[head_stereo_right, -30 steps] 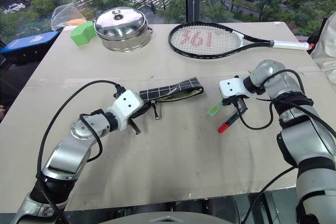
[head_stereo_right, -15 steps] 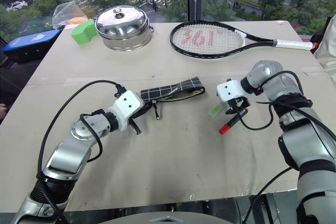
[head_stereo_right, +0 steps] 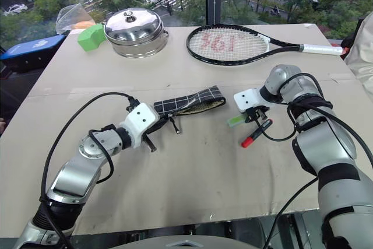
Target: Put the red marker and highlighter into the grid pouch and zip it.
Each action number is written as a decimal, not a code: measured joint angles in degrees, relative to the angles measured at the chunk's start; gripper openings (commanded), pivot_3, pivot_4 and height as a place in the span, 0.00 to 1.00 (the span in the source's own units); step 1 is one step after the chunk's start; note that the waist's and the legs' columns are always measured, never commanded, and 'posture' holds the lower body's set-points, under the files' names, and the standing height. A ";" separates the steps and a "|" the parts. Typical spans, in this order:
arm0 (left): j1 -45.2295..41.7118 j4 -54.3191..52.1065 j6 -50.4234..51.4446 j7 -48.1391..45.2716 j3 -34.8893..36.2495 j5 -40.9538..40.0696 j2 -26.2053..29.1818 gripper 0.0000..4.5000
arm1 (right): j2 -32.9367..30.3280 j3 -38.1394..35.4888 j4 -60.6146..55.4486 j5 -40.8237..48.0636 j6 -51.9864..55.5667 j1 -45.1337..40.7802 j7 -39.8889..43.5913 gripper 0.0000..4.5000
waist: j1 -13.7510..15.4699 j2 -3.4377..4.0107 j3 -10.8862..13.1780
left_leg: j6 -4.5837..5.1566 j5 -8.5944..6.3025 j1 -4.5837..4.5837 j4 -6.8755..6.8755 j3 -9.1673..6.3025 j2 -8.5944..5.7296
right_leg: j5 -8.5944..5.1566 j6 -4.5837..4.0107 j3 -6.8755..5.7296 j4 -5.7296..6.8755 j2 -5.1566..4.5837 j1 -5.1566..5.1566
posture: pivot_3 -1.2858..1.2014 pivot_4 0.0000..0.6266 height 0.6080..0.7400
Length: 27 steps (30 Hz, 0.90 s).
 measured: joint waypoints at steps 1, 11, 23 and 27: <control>0.09 -0.27 0.17 0.11 0.00 0.00 -0.05 0.00 | -0.37 -0.47 -1.31 0.47 0.59 0.55 -0.08 0.16 | 0.06 0.04 0.02 | 0.00 0.00 -0.03 -0.01 0.00 0.01 | 0.00 0.00 0.06 0.00 -0.01 -0.01 | 0.52 0.24 1.00; -2.78 0.20 0.66 1.11 -1.49 0.04 -2.39 0.00 | -7.92 -14.94 -70.52 10.70 45.34 29.23 -4.69 0.16 | 1.87 0.17 0.07 | -0.04 -0.01 -0.46 0.01 -0.51 -0.07 | 0.01 0.04 -0.66 -0.11 -0.31 -0.09 | 0.52 0.24 1.00; -8.33 5.68 -0.49 1.00 -5.12 1.75 -5.00 0.00 | 2.01 -13.89 -96.33 8.95 99.37 33.06 -25.68 0.16 | 1.76 0.08 0.02 | 0.01 0.01 -0.45 0.15 -0.60 -0.12 | 0.02 -0.03 -0.73 -0.01 -0.02 -0.08 | 0.52 0.24 1.00; -8.39 5.68 -1.28 0.99 -5.12 2.20 -4.81 0.00 | -1.89 -11.07 -96.81 10.69 100.32 31.95 -28.53 0.16 | 1.78 0.08 0.02 | 0.02 -0.01 -0.52 0.10 -0.60 -0.16 | 0.01 -0.02 -0.73 -0.16 -0.03 -0.08 | 0.52 0.24 1.00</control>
